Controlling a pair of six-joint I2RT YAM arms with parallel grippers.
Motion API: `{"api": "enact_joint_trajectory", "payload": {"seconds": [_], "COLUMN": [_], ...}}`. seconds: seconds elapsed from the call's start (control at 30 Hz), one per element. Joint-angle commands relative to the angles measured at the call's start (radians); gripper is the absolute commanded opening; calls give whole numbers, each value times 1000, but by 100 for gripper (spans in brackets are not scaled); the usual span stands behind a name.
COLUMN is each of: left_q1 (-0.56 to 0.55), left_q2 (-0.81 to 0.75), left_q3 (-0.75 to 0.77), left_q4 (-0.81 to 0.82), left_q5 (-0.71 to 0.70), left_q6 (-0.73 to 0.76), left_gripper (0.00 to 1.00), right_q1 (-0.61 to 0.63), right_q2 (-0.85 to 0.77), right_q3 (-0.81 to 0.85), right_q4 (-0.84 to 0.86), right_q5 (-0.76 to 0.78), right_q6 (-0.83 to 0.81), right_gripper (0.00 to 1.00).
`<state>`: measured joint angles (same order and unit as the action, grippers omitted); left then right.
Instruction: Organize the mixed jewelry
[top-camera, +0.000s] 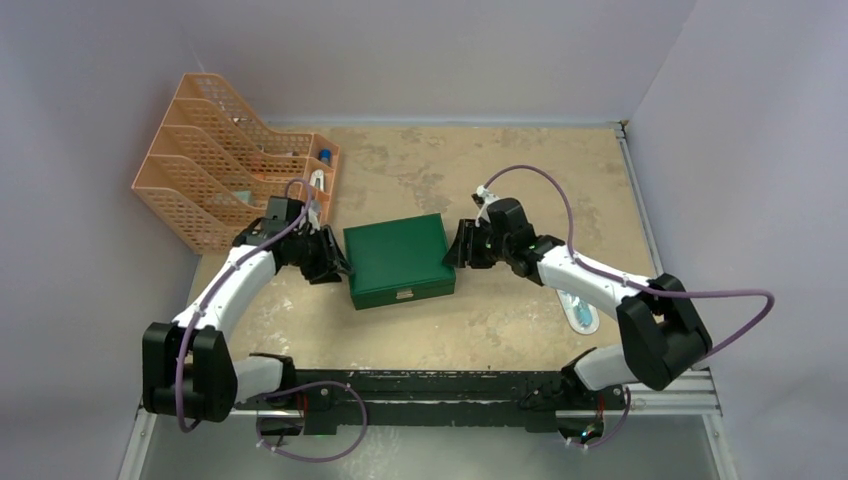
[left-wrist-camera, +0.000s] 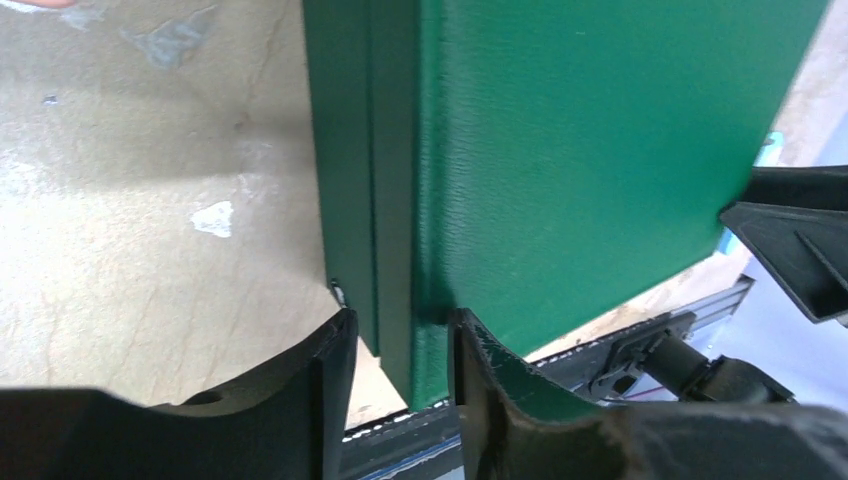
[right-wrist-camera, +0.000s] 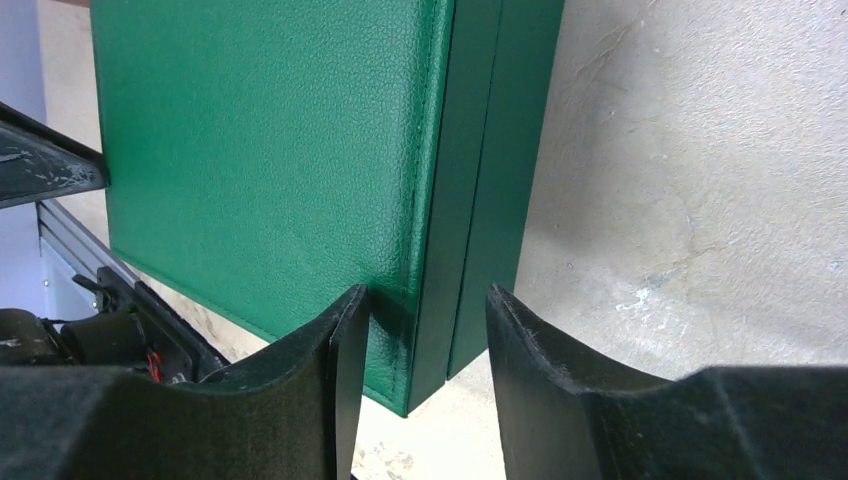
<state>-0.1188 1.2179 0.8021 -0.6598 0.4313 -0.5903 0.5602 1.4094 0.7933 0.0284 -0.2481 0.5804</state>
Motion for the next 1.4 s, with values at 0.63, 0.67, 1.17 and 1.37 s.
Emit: {"api": "enact_joint_trajectory", "payload": {"seconds": [0.63,0.67,1.17,1.37], "left_q1": [-120,-120,-120,-120], "left_q2": [-33,-66,-451,-518], "left_q3": [217,238,554,679], "left_q4": [-57,-62,-327,-406], "left_q5": [-262,-277,-528,-567], "left_q6": [24,30,144,161], "left_gripper": [33,35,71,73], "right_q1": [15,15,15,15], "right_q2": [-191,-232,-692,-710], "right_q3": [71,82,279,373], "right_q4": [-22,-26,-201,-250], "right_q5": [226,275,758,880], "right_q6": [51,52,-94,-106], "right_gripper": [40,42,90,99]}}
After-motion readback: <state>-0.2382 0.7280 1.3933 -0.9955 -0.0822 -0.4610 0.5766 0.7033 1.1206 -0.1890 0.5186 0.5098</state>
